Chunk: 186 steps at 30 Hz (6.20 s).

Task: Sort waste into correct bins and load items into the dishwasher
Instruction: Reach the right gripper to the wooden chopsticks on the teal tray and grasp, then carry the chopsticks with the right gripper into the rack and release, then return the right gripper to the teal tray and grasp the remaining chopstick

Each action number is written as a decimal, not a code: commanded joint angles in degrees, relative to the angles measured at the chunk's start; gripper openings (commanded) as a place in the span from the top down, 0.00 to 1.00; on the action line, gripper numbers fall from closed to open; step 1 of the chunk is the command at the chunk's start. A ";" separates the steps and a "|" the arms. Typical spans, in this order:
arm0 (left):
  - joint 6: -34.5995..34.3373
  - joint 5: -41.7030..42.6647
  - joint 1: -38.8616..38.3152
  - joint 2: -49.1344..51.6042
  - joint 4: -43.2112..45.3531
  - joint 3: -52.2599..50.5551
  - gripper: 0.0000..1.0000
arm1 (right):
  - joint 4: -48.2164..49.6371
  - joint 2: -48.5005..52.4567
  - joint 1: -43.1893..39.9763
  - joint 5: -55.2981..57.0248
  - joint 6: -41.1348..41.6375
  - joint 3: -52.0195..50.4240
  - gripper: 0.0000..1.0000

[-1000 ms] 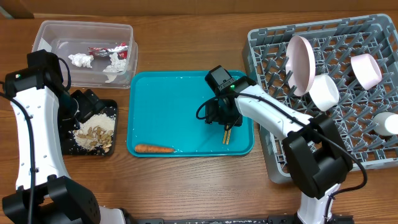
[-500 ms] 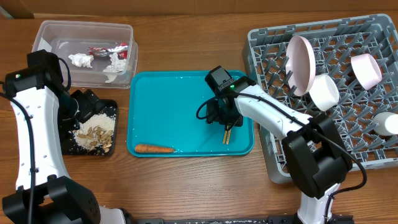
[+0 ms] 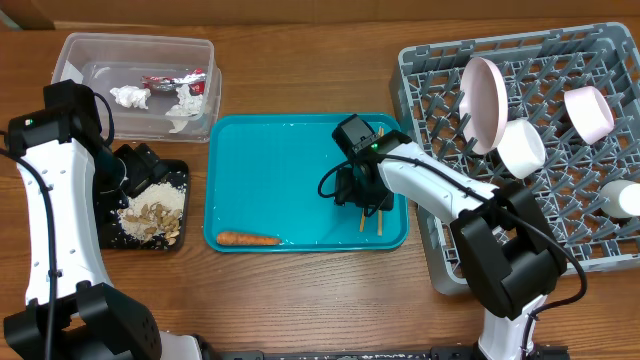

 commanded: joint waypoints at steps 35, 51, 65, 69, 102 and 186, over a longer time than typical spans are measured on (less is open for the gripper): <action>-0.15 0.00 0.09 -1.38 -0.22 0.70 0.00 | -8.90 -5.88 -2.64 1.38 -4.98 6.69 0.96; -0.15 0.02 0.09 -1.38 0.04 0.70 0.00 | -30.53 -15.50 -13.97 16.44 -29.42 11.34 0.94; -0.15 0.02 0.09 -1.38 0.00 0.70 0.00 | -29.31 -15.47 -16.61 15.91 -29.55 2.43 0.91; -0.15 0.02 0.09 -1.38 -0.02 0.70 0.00 | -28.92 -15.47 -16.61 12.41 -29.51 2.36 0.91; -0.17 0.04 0.09 -1.38 -0.20 0.70 0.00 | -17.42 -15.43 -8.70 -9.11 -25.83 21.11 0.00; -0.15 0.22 0.09 -1.38 0.04 0.70 0.00 | 4.09 -7.34 0.94 3.61 -6.05 -8.55 0.10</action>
